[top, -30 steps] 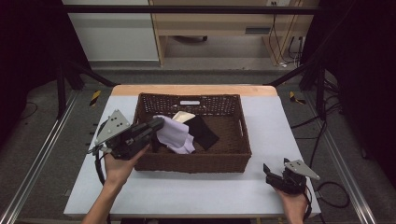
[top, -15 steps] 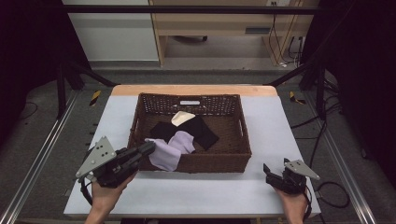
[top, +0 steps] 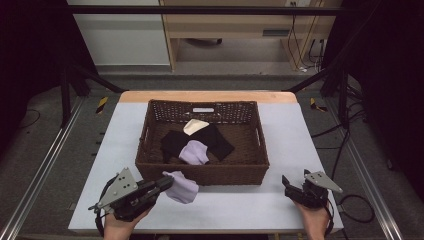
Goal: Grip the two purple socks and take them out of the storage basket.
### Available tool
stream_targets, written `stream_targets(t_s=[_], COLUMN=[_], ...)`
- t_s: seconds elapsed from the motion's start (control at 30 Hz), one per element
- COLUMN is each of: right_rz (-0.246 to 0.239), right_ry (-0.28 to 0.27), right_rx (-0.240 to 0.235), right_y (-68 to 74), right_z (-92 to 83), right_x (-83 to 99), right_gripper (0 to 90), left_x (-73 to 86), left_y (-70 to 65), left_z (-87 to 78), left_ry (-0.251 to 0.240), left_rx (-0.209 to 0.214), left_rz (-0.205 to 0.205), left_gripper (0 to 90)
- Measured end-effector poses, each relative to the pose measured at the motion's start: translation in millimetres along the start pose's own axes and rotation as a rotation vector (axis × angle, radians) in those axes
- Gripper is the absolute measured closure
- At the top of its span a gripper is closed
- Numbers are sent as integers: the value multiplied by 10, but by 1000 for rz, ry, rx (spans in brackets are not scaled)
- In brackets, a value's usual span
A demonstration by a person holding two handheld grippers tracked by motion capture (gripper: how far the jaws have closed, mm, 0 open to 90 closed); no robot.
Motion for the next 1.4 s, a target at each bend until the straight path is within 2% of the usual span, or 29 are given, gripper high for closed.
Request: stream_targets(t_s=[0.4,0.47,0.83,0.93,1.1,1.23,1.4], right_rz=[-8,-10,-19,-17,-17,-16,-14], right_ry=[-4,-5,0,2,-2,-4,-2], right_rx=[1,1,1,1,1,0,0], right_y=[8,9,11,11,14,13,12], right_z=[-8,-8,-2,-2,-4,-5,-4], right_x=[-3,-4,-2,-1,-4,-4,-3], right_gripper=[188,188,187,187,187,188,187], left_x=[508,580,883,915,867,740,541], left_y=[62,65,138,135,122,121,155], left_z=[378,441,736,769,727,641,519], left_ry=[164,187,274,279,251,200,144], left_rx=[-3,-9,-47,-49,-57,-69,-80], left_rz=[-18,-11,-2,4,9,10,-5], left_gripper=[872,872,865,852,721,657,631])
Point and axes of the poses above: each handheld gripper's, and its own axes: z roughly forward along the jaws, x roughly out of its underside, y roughly to its left, the point moved 8 cm from there along z, roughly forward along the jaws, and after that the axes turned 14 degrees about -z, right-handed, at the moved point
